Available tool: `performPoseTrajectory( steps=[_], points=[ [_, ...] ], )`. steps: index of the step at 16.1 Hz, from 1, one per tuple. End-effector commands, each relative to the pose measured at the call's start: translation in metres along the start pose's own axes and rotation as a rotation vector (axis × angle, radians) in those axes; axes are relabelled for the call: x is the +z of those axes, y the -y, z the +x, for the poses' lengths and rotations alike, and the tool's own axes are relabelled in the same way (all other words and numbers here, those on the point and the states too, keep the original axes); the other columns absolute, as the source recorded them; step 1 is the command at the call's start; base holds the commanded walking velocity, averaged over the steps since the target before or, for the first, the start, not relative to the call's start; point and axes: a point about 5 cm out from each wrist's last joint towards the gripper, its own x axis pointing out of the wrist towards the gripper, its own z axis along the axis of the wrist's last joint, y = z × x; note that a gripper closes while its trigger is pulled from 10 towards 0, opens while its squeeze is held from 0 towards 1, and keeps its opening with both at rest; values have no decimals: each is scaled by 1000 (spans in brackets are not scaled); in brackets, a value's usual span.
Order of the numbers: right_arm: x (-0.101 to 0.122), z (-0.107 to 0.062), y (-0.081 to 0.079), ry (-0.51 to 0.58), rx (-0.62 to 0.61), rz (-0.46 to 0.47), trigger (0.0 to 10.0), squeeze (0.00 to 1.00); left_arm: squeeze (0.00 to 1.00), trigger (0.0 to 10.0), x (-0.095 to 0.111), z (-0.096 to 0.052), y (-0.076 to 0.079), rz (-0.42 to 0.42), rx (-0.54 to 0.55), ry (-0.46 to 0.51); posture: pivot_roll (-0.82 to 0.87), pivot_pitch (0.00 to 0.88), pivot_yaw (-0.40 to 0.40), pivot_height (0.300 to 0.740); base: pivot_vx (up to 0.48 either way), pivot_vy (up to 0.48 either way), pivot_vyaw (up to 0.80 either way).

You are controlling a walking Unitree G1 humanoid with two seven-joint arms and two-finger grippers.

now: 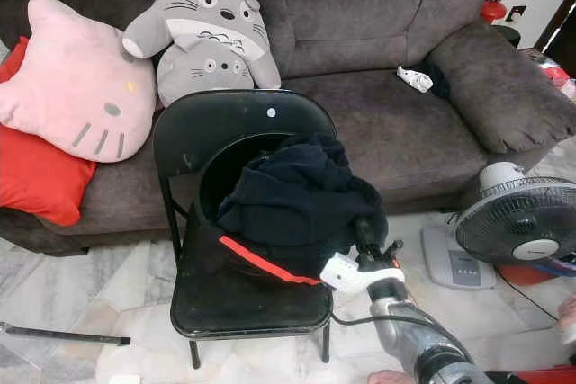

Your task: Hang hanger

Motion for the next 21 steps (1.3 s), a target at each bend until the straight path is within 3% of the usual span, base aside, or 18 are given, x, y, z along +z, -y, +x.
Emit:
performPoseTrajectory(
  steps=[1, 3, 17, 18, 19, 20, 21],
  points=[
    [0, 2, 5, -11, -42, 47, 0, 0, 0, 10000, -11, -2, -3, 8, 8, -36, -26, 206, 3, 740, 0, 0, 0],
    [-3, 4, 15, -67, -119, 165, 0, 0, 0, 10000, -11, -2, -3, 6, 10, -35, -26, 206, 3, 740, 0, 0, 0],
    [-3, 4, 16, -71, -125, 180, 0, 0, 0, 10000, -11, -2, -3, 6, 10, -35, -26, 206, 3, 740, 0, 0, 0],
    [15, 63, 88, -117, -202, 705, 0, 0, 0, 10000, -11, -2, -2, 5, 8, -35, -54, 139, -8, 740, 0, 0, 0],
    [23, 73, 110, -60, -182, 932, 0, 0, 0, 10000, -11, -2, -1, 5, 5, -34, -49, 136, -7, 740, 0, 0, 0],
    [25, 60, 85, -106, -115, 967, 0, 0, 0, 10000, -11, -2, -1, 5, 3, -34, -46, 134, -6, 740, 0, 0, 0],
    [27, 55, 78, -116, -96, 975, 0, 0, 0, 10000, -12, -2, -1, 6, 3, -35, -47, 129, -4, 740, 0, 0, 0]
  ],
)
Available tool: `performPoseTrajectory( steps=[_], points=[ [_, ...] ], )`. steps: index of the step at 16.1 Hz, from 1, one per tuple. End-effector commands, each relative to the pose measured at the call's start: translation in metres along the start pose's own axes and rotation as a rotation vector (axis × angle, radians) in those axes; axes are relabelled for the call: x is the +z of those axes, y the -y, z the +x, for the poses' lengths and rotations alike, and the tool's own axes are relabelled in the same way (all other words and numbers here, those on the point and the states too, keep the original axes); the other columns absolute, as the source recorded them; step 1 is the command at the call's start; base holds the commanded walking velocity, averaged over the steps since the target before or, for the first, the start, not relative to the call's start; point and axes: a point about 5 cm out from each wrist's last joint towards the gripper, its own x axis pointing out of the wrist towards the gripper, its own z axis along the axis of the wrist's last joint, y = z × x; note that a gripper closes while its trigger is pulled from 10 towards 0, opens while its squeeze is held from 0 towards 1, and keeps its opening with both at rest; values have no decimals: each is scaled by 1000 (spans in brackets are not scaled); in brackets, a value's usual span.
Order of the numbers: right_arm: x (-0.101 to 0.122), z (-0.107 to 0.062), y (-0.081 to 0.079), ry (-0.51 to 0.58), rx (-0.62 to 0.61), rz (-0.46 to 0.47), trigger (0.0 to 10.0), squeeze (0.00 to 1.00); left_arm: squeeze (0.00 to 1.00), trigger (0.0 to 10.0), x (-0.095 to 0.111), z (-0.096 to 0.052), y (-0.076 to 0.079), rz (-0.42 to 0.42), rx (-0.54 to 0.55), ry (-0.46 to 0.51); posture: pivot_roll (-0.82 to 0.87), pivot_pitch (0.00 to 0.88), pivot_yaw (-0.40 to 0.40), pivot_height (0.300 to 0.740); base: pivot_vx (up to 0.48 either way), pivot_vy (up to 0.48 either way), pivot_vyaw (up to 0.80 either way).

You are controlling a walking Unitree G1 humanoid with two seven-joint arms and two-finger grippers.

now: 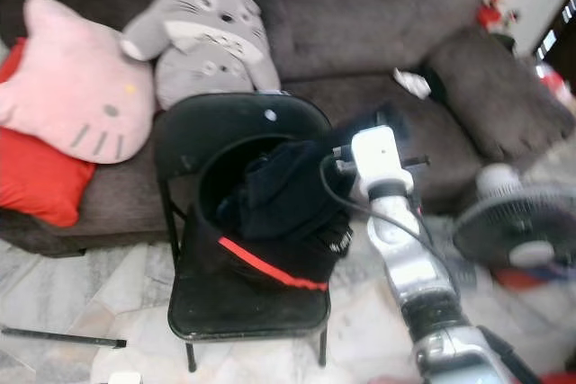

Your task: Hang hanger

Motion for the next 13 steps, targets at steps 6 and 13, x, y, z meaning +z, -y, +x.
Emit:
performPoseTrajectory(
  steps=[6, 13],
  points=[
    [-29, -21, -22, -283, 43, 296, 0, 0, 0, 10000, -14, -3, -2, 11, -4, -51, -59, 98, 4, 740, 0, 0, 0],
    [99, 33, 18, 111, 88, 636, 0, 0, 0, 10000, -14, -3, -4, 5, 2, -48, -77, 78, 5, 740, 0, 0, 0]
  ],
)
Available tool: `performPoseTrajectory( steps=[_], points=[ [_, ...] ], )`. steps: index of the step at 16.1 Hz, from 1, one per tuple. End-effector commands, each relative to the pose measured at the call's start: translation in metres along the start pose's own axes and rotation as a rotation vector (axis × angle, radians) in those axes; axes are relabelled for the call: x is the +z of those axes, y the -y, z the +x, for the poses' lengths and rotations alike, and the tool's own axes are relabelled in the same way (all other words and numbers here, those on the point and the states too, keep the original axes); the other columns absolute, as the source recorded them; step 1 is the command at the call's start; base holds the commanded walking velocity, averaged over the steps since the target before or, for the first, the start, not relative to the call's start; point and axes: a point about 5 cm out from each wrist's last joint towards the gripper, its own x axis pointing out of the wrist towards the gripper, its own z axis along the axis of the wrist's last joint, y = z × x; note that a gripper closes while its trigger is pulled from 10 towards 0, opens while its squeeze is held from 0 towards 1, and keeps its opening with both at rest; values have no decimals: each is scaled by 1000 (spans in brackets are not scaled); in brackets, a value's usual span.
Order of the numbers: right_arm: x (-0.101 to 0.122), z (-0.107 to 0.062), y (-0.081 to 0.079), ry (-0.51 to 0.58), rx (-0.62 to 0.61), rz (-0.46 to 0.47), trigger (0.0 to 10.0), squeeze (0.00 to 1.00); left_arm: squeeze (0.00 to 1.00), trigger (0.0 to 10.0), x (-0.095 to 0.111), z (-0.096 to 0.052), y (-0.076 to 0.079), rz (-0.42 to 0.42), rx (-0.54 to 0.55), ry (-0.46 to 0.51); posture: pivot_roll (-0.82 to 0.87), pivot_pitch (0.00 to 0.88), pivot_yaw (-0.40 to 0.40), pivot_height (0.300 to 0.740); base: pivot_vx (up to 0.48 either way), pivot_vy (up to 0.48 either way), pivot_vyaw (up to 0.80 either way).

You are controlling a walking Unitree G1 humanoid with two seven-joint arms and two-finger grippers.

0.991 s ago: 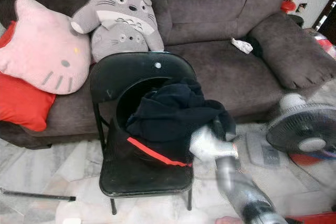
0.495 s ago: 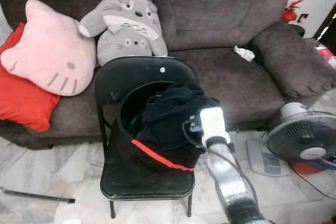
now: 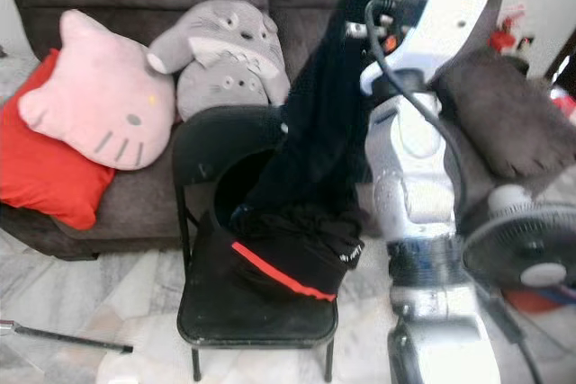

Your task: Hang hanger

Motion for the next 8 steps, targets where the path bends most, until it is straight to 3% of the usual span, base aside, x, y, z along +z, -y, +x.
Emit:
performPoseTrajectory(
  steps=[1, 2, 4, 6, 8],
  points=[
    [-63, -29, 22, -333, -132, -18, 0, 0, 0, 10000, -10, -2, -2, 4, -2, -38, -72, 88, 5, 740, 0, 0, 0],
    [-87, -46, 31, -484, -209, 10, 0, 0, 0, 10000, -10, -2, -2, 2, -2, -37, -74, 93, 6, 740, 0, 0, 0],
    [-109, -76, 38, -597, -312, 115, 0, 0, 0, 10000, -9, -2, -1, 0, -2, -38, -84, 102, 6, 740, 0, 0, 0],
    [-111, -84, 34, -603, -246, 11, 0, 0, 0, 10000, -8, -1, -1, 0, 0, -38, -84, 108, 4, 740, 0, 0, 0],
    [-114, -89, 29, -637, -189, -32, 0, 0, 0, 10000, -7, -1, -2, -3, 1, -37, -83, 108, 4, 740, 0, 0, 0]
  ],
)
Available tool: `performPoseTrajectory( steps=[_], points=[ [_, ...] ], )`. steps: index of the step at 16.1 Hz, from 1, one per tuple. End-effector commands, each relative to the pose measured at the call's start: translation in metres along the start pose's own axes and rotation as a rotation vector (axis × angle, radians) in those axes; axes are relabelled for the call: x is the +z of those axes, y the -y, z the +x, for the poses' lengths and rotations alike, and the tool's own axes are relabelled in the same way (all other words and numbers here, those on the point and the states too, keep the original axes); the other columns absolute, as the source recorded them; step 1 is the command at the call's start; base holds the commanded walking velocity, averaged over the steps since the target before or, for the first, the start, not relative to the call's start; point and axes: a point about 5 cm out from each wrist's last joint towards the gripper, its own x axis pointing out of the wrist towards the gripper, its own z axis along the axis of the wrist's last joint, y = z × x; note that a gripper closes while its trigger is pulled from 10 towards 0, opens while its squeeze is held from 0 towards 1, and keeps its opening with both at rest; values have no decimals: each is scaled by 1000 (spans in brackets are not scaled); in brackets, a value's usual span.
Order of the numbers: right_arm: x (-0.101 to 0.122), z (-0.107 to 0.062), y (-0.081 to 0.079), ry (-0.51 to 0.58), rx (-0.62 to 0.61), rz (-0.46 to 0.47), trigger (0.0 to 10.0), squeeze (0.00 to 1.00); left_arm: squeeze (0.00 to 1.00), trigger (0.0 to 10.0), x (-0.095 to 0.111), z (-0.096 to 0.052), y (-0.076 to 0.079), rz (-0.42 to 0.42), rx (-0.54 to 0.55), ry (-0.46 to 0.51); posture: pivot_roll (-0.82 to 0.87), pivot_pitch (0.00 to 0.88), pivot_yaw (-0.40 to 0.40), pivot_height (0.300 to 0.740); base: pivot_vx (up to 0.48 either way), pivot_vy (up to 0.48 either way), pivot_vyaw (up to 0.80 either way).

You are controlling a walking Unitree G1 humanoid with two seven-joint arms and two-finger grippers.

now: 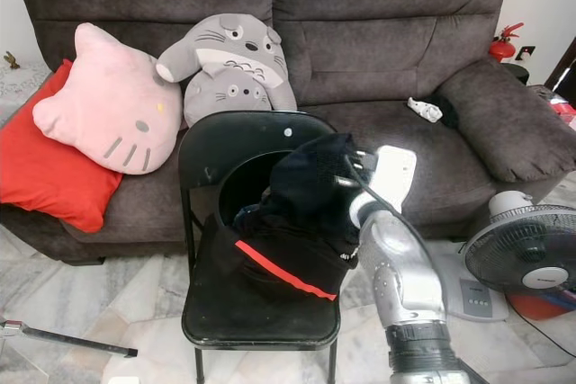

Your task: Hang hanger

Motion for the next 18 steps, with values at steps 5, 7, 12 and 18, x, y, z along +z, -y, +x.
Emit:
performPoseTrajectory(
  steps=[5, 7, 12, 18],
  points=[
    [110, -16, -11, 615, -27, -288, 0, 0, 0, 10000, -7, -1, -3, -2, 5, -35, -92, 130, 4, 740, 0, 0, 0],
    [43, -5, 19, 209, -147, -222, 0, 0, 0, 10000, -8, -2, -3, 4, 6, -41, -99, 135, 4, 740, 0, 0, 0],
    [-48, -3, 28, -215, -125, 110, 0, 0, 0, 10000, -8, -1, -1, 13, 0, -42, -98, 142, 12, 740, 0, 0, 0],
    [64, 8, 13, 310, -75, 74, 0, 0, 0, 10000, -7, -1, -2, 19, 1, -36, -84, 143, 12, 740, 0, 0, 0]
  ],
)
